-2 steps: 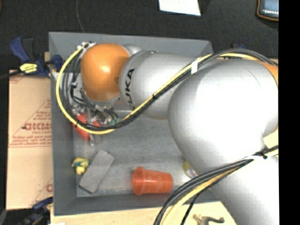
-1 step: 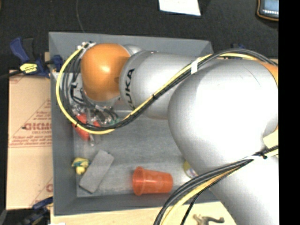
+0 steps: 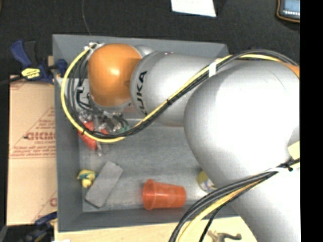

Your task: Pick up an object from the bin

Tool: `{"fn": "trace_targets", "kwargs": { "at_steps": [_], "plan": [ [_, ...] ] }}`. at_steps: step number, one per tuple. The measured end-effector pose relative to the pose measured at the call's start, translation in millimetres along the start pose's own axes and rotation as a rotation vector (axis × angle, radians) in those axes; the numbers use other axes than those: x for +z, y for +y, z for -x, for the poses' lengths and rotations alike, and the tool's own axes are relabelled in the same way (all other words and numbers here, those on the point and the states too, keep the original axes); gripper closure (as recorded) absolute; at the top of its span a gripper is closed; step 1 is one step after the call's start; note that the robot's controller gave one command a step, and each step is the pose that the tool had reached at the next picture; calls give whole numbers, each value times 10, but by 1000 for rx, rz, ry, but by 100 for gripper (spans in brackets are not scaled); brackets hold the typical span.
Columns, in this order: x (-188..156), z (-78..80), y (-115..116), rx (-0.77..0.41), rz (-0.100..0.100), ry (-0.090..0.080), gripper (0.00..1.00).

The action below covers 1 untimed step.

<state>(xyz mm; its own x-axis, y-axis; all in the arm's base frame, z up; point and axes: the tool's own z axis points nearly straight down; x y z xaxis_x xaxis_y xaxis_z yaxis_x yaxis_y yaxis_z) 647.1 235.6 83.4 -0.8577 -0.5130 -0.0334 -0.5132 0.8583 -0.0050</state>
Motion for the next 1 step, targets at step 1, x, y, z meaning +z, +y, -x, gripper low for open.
{"fn": "trace_targets", "kwargs": {
  "at_steps": [1],
  "plan": [
    [-254,26,-5,1,-1,-7,100]
  ]
}}
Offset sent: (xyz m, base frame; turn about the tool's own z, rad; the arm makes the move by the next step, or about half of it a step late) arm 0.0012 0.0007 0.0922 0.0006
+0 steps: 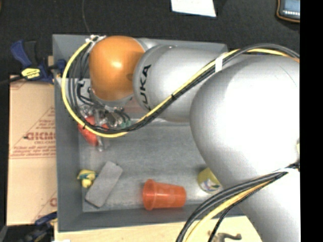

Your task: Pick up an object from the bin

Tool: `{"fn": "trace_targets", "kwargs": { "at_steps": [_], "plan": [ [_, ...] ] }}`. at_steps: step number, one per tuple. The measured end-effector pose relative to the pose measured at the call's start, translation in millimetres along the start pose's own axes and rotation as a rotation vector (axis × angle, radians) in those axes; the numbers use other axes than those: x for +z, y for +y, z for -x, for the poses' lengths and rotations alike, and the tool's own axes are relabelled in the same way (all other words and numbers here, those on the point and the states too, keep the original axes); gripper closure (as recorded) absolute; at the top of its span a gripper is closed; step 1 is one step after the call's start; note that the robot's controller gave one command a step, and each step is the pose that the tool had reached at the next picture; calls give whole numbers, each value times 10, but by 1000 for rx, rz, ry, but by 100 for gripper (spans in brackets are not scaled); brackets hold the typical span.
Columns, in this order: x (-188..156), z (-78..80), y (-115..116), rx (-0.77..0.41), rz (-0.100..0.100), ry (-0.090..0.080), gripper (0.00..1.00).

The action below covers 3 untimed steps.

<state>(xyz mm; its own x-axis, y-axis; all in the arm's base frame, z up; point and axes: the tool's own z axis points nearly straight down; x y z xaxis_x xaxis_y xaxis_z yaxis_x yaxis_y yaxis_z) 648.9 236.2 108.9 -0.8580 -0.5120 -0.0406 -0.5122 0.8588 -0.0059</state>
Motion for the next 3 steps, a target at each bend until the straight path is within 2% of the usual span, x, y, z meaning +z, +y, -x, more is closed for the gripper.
{"fn": "trace_targets", "kwargs": {
  "at_steps": [1,2,3],
  "plan": [
    [-311,-2,2,1,1,6,100],
    [-617,33,-10,3,-1,-5,100],
    [-752,37,-13,5,-1,-5,100]
  ]
}}
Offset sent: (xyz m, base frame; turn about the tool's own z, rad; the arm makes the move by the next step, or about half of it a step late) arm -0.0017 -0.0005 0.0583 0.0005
